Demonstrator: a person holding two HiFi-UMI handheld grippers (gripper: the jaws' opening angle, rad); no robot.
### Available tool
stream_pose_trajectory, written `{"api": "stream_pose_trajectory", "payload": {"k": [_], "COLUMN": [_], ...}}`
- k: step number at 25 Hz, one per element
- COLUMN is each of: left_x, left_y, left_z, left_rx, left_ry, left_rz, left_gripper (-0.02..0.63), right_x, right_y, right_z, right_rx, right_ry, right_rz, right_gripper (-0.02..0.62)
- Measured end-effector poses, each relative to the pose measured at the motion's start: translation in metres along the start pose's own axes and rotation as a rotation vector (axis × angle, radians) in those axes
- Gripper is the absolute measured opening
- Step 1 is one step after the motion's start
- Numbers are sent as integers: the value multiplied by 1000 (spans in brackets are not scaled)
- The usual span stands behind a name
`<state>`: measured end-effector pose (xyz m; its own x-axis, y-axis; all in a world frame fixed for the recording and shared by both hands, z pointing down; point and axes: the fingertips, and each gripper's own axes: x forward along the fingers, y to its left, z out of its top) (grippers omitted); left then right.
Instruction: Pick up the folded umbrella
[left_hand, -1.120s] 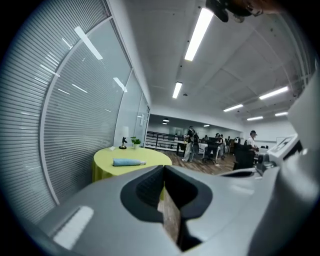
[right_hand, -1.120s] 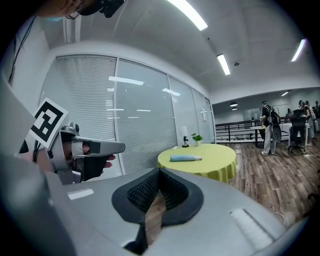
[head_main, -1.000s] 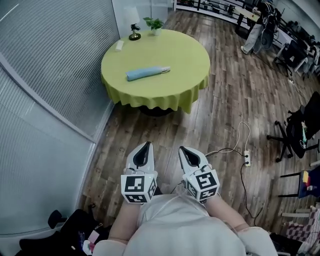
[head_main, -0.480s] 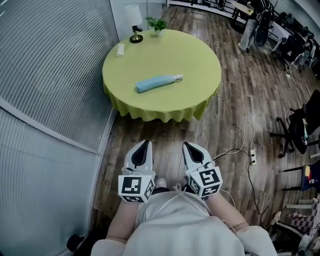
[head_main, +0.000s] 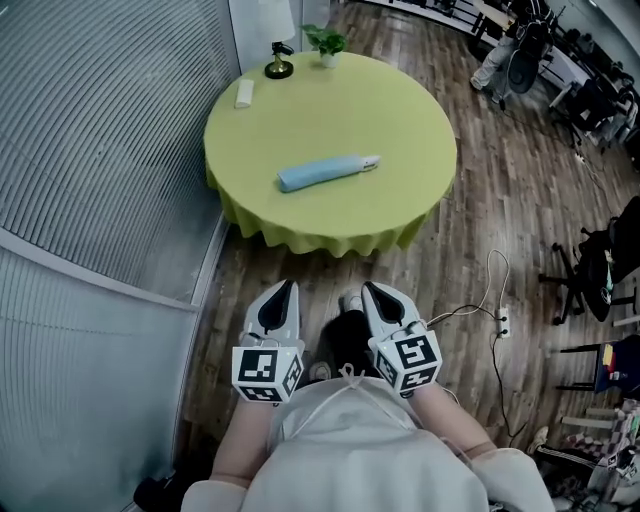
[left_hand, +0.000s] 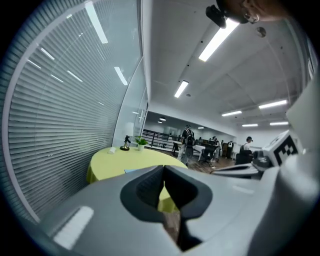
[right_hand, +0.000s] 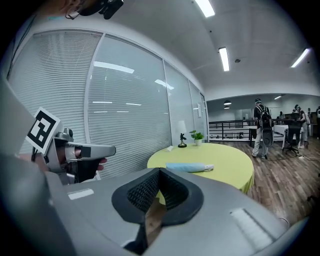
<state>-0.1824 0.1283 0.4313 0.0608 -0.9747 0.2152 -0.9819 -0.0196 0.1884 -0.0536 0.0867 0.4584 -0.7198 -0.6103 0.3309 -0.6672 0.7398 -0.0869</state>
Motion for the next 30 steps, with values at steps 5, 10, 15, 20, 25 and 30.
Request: {"api": "stream_pose_trajectory", "payload": {"k": [5, 10, 15, 20, 25, 30], "left_x": [49, 124, 214, 292, 338, 368], "left_y": [16, 27, 42, 51, 58, 64], "left_z": [11, 24, 33, 37, 26, 14], "left_rx": [43, 59, 46, 80, 140, 135], "left_ry": [-1, 25, 68, 97, 188, 244], "left_rz": [49, 66, 106, 127, 137, 77], "left_gripper": [6, 6, 6, 6, 6, 6], "right_x": [50, 110, 177, 234, 266, 289], "right_y": [-29, -78, -139, -192, -227, -248], "right_z": [17, 41, 67, 81, 84, 70], "right_rx": [-19, -36, -70, -73, -49, 22], "right_ry": [-3, -7, 1, 21, 50, 92], "right_rz": [29, 62, 86, 133, 155, 136], "right_gripper": [-2, -2, 0, -2, -2, -2]}}
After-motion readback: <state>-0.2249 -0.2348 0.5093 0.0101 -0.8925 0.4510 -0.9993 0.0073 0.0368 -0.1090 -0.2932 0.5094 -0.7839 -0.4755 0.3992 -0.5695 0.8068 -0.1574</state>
